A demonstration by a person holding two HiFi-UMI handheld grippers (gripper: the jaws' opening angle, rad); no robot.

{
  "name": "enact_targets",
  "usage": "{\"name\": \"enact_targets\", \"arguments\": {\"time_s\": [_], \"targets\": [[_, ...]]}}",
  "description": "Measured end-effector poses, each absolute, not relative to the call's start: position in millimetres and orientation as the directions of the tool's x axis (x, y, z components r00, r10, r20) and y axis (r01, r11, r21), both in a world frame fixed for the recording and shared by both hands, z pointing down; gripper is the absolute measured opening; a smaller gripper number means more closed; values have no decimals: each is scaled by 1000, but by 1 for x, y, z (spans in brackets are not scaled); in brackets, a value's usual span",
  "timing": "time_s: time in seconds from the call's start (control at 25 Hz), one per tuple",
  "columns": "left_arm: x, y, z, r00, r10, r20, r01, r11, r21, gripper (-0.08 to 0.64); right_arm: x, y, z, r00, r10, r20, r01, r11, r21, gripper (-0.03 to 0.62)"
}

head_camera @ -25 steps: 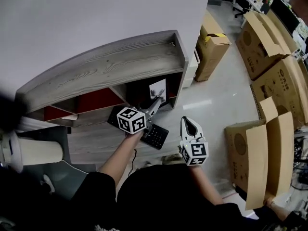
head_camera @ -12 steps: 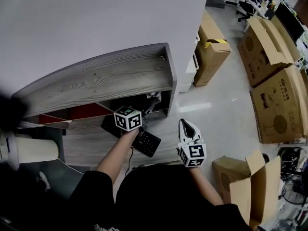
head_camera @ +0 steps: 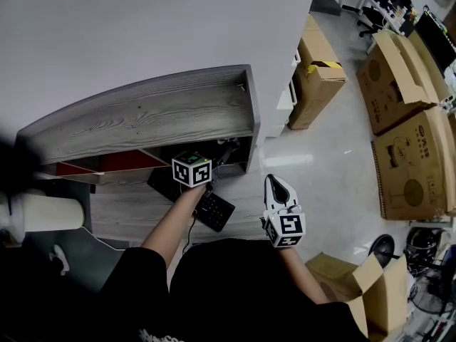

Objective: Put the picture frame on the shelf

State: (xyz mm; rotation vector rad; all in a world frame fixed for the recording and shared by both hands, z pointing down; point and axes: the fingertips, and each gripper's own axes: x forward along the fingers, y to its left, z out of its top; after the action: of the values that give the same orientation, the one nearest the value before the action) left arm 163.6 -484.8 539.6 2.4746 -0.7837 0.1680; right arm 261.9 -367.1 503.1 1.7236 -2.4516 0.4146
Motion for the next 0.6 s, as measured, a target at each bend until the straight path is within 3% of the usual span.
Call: {"name": "enact_targets", "arguments": {"time_s": [0.28, 0.6], "targets": [[161, -496, 544, 781, -533, 326, -625, -665, 410, 71, 277, -368, 498, -331, -917, 222, -940, 301, -159, 14], [141, -518, 556, 635, -648, 421, -771, -572, 281, 250, 280, -362, 498, -340, -917, 210, -937, 309, -164, 14]]}}
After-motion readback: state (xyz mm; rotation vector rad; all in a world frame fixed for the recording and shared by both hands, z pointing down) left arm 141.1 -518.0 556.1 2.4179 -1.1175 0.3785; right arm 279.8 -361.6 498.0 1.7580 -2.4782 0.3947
